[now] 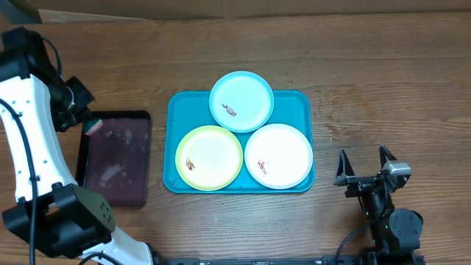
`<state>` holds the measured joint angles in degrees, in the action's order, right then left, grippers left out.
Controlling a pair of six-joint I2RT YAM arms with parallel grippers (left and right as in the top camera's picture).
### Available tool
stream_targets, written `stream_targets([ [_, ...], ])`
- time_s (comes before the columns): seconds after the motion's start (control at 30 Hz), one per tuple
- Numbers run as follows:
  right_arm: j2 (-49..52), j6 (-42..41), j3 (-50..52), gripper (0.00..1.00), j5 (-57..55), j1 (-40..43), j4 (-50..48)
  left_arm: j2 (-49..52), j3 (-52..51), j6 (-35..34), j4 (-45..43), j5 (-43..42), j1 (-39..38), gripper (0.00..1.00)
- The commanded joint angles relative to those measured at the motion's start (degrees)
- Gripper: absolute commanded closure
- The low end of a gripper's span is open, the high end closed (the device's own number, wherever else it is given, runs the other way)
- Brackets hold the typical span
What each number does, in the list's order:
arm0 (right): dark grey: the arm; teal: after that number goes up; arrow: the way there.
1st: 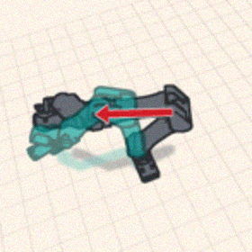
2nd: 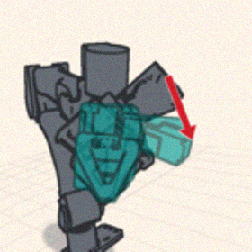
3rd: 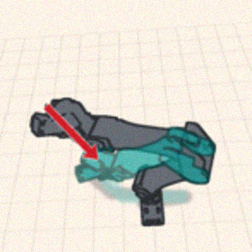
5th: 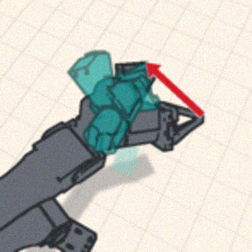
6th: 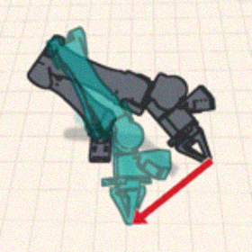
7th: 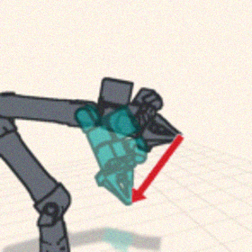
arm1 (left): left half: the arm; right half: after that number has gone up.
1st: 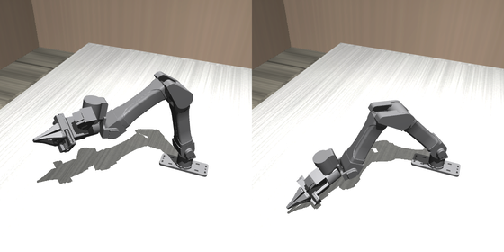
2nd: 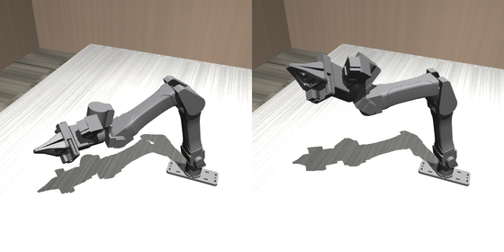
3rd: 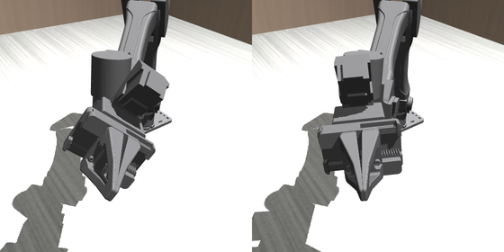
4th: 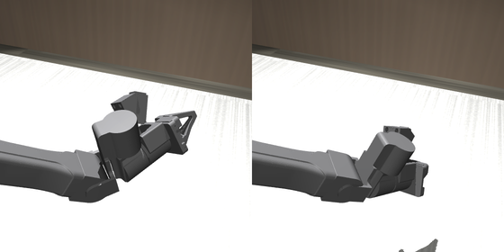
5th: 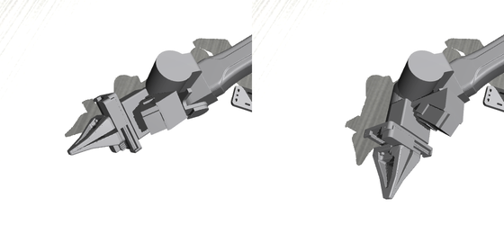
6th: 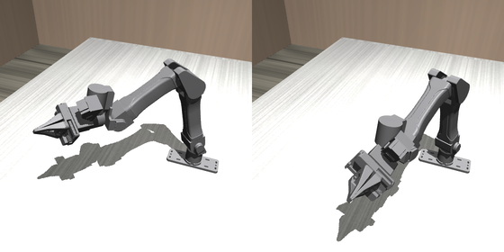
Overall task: Clean dirty plates on tray and stack at the side
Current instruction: 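Lift the sponge with the left gripper above the black tray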
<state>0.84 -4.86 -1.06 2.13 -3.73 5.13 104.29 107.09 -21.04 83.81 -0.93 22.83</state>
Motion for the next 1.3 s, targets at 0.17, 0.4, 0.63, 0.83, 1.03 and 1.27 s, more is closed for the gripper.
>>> stream_targets([
  [0.17, -0.61, 0.22, 0.59, 0.0, 0.04, 0.33, -0.46, 0.59, -21.86, 2.08, -12.22, -2.05, -0.5, 0.96],
  [0.4, -0.61, 0.22, 0.59, 0.0, 0.04, 0.33, -0.46, 0.37, -11.02, 5.77, -4.55, -3.15, -0.24, 0.96],
  [0.63, -0.61, 0.2, 0.59, 0.0, 0.04, 0.33, -0.46, -0.42, 4.42, 5.84, 2.38, -2.73, -0.35, 0.96],
  [0.83, -0.61, 0.22, 0.59, 0.0, 0.04, 0.33, -0.46, -0.5, -8.33, 3.45, -6.05, 2.38, -0.37, 0.96],
  [1.03, -0.61, 0.22, 0.59, 0.0, 0.04, 0.33, -0.46, -0.5, -21.81, 3.43, -14.03, -0.42, -0.28, 0.96],
  [1.27, -0.61, 0.22, 0.59, 0.0, 0.04, 0.33, -0.46, -0.72, -7.37, 3.48, -4.11, -0.66, -0.31, 0.96],
])
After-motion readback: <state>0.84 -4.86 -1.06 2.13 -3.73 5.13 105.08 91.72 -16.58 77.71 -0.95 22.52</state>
